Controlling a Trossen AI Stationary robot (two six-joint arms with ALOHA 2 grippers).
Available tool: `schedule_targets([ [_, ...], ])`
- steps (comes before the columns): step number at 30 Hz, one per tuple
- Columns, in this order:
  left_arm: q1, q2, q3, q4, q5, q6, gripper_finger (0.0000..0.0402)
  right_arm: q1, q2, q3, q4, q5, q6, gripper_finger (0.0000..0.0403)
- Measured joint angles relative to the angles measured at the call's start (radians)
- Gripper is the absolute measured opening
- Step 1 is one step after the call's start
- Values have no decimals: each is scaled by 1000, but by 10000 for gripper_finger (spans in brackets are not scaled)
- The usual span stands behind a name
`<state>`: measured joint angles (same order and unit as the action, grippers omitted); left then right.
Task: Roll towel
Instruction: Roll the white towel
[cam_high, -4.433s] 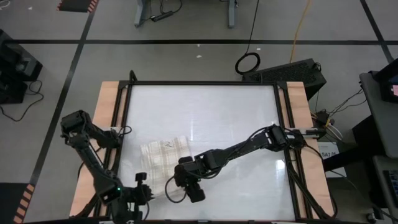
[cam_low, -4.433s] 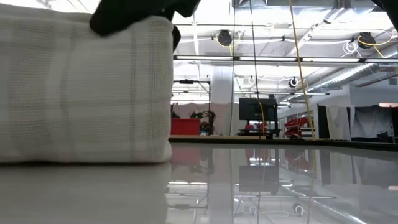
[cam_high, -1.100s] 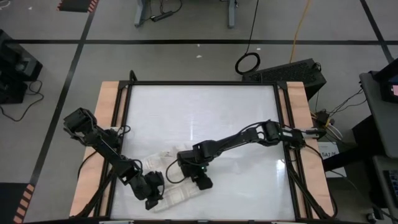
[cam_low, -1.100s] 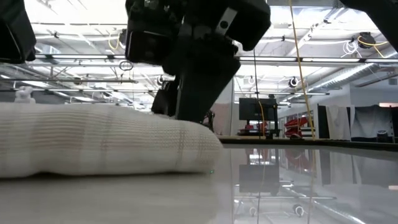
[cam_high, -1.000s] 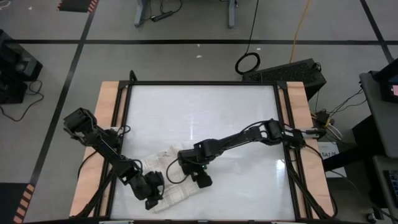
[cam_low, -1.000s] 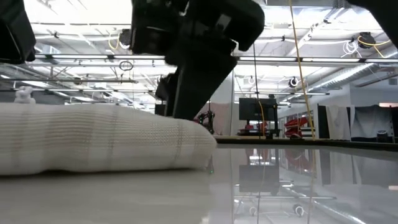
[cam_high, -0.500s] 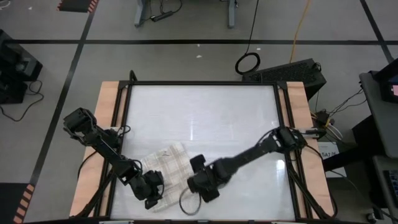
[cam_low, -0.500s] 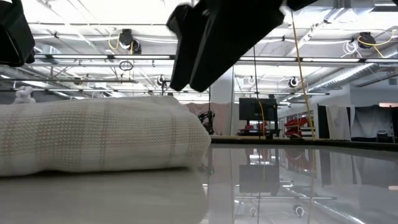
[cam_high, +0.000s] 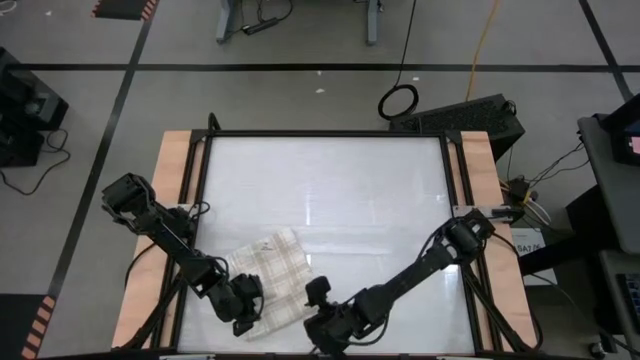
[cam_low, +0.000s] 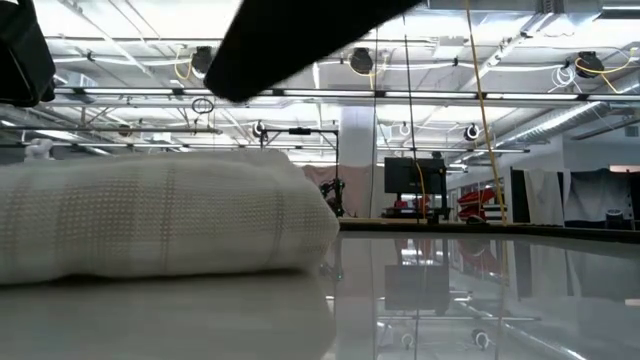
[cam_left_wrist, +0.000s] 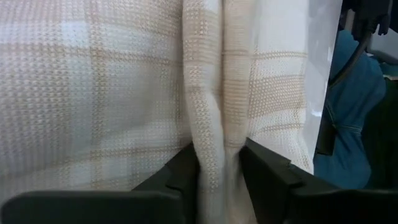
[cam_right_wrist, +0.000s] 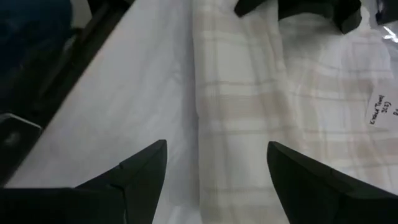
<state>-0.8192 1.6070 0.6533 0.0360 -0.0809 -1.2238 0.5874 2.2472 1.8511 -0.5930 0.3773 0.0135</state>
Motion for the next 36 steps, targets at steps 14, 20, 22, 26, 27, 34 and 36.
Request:
schedule_targets([
  [14,1,-85,-3,-17,33,6,261,-39,63,0,15,-35,14,254],
  [20,1,-206,-3,-94,21,30,274,-88,79,0,22,-130,15,272],
  [22,1,-246,-3,-140,19,33,274,-101,92,0,28,-172,19,276],
  [26,0,-325,8,-256,1,55,274,-121,106,0,31,-228,24,279],
  [27,-2,-343,15,-290,-6,59,274,-124,106,0,31,-234,24,279],
  [34,-38,-426,58,-384,-141,132,274,-133,107,0,31,-247,19,279],
  [36,-59,-418,60,-308,-235,186,274,-136,107,0,29,-249,19,279],
])
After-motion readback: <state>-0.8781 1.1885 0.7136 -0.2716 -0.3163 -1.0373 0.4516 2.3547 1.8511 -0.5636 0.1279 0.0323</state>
